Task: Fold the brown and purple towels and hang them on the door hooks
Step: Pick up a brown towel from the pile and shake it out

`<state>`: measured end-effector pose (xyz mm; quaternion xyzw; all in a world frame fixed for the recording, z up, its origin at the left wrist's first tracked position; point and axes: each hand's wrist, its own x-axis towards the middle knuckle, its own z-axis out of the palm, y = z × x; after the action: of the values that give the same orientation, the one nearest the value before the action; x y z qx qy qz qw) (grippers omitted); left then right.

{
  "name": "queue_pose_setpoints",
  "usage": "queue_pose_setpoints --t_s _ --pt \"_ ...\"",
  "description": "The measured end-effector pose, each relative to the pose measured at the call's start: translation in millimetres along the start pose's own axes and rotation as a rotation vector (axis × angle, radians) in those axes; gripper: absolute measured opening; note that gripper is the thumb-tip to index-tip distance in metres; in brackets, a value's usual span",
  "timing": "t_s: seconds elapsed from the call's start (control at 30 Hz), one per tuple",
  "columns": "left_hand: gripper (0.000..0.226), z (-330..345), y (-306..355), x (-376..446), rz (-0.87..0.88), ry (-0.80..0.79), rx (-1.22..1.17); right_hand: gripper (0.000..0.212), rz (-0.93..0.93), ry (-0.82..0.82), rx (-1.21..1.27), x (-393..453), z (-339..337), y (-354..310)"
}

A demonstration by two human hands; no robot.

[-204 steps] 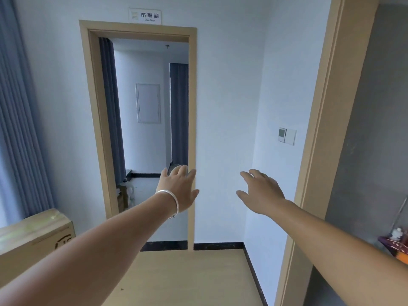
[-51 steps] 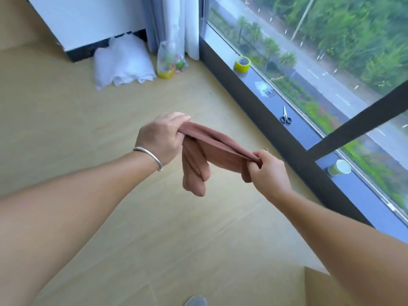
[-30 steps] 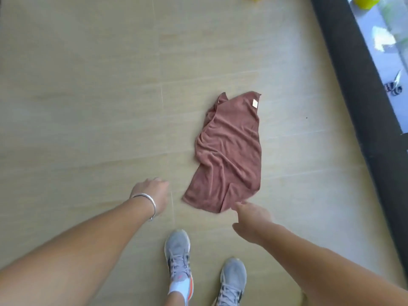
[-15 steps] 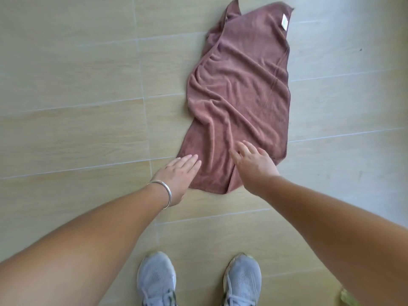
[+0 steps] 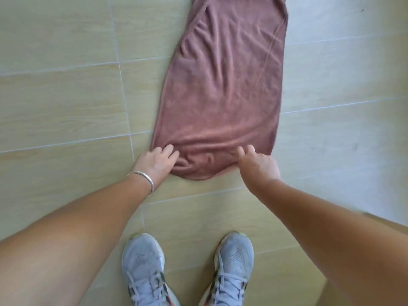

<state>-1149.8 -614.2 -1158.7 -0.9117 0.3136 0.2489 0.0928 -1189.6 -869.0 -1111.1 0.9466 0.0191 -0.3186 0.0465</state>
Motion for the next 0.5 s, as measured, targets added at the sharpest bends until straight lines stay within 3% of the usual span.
queue_pose_setpoints --t_s 0.1,0.23,0.4,0.5 --pt "0.031 -20.0 14.2 -46.7 0.023 -0.181 0.115 0.034 0.069 -0.136 -0.043 -42.3 -9.0 5.1" --pt "0.029 -47.0 32.2 -109.0 0.025 -0.320 0.046 0.038 0.040 -0.235 -0.091 -96.6 -24.3 -1.6" --pt "0.027 -93.4 33.8 -169.1 -0.026 -0.546 0.048 0.032 -0.063 -0.289 -0.180 -145.5 -69.3 -10.0" --pt "0.038 -137.6 4.8 -178.5 -0.115 -0.575 0.081 0.033 -0.051 -0.254 -0.133 -149.4 -122.9 -4.4"
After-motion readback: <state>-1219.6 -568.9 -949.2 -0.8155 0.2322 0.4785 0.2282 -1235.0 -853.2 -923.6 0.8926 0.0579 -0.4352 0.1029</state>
